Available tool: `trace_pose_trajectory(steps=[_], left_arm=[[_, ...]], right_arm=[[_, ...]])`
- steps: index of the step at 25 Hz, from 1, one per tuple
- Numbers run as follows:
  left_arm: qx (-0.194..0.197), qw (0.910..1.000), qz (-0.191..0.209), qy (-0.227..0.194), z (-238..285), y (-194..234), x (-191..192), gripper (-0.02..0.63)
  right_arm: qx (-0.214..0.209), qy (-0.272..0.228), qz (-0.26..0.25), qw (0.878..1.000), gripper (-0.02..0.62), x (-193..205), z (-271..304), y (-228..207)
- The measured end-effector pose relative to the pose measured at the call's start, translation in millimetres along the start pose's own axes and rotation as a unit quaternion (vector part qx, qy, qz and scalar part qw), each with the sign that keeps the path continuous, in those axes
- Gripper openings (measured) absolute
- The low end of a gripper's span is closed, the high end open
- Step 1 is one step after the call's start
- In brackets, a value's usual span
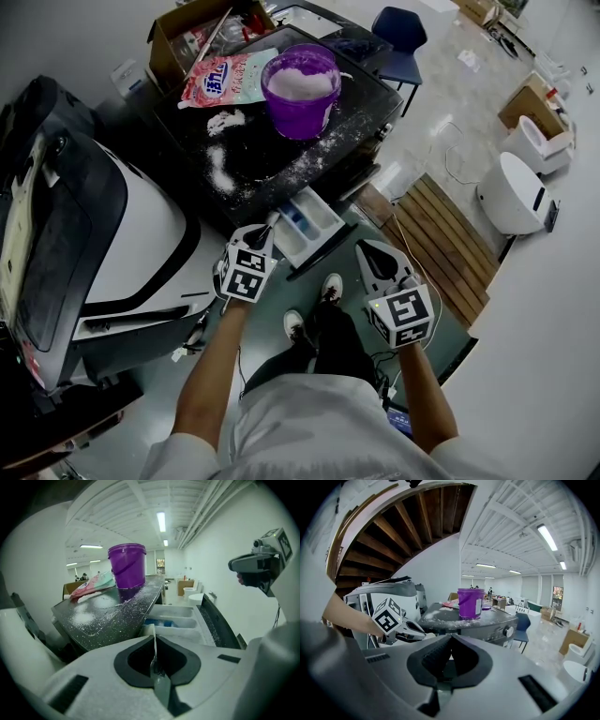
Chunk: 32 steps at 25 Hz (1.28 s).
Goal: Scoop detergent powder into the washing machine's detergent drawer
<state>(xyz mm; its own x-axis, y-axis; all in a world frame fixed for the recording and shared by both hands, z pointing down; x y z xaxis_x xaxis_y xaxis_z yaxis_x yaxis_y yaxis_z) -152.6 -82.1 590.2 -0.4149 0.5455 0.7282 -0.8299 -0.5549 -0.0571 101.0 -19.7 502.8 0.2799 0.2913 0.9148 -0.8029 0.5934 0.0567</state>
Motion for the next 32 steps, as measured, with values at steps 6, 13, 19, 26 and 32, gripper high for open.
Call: trace_pose_trajectory(steps=[6, 13, 19, 26, 32], left_arm=[[-0.027, 0.9966, 0.076, 0.017, 0, -6, -1, 0.015], [-0.051, 0.9896, 0.131, 0.031, 1, -10, -3, 0.015], [-0.066, 0.9792, 0.187, 0.043, 3, -15, -5, 0.015], [-0.093, 0.9522, 0.285, 0.057, 6, -24, -3, 0.015], [-0.09, 0.9559, 0.274, 0.057, 4, -24, -4, 0.015]], right_arm=[[-0.004, 0.002, 0.001, 1.0, 0.006, 2, 1, 1], [-0.006, 0.0, 0.004, 1.0, 0.006, 2, 1, 1], [-0.002, 0.0, 0.007, 1.0, 0.006, 4, -1, 0], [-0.001, 0.002, 0.01, 1.0, 0.006, 7, -2, 0], [-0.001, 0.0, 0.011, 1.0, 0.006, 6, -3, 0]])
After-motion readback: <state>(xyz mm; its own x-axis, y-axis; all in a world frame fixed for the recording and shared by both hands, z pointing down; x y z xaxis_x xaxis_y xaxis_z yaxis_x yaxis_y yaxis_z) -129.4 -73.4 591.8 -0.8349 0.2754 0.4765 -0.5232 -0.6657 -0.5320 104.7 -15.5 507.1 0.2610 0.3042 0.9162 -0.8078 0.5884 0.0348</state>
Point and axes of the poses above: the fingertips, and each gripper's own axes: z forward along the fingers, y to its left, x out of its underside, the point moved 9 cm from there along -z, backward along the fingers, and after that the axes turned 4 degrees about -z, right-handed, at the moved point
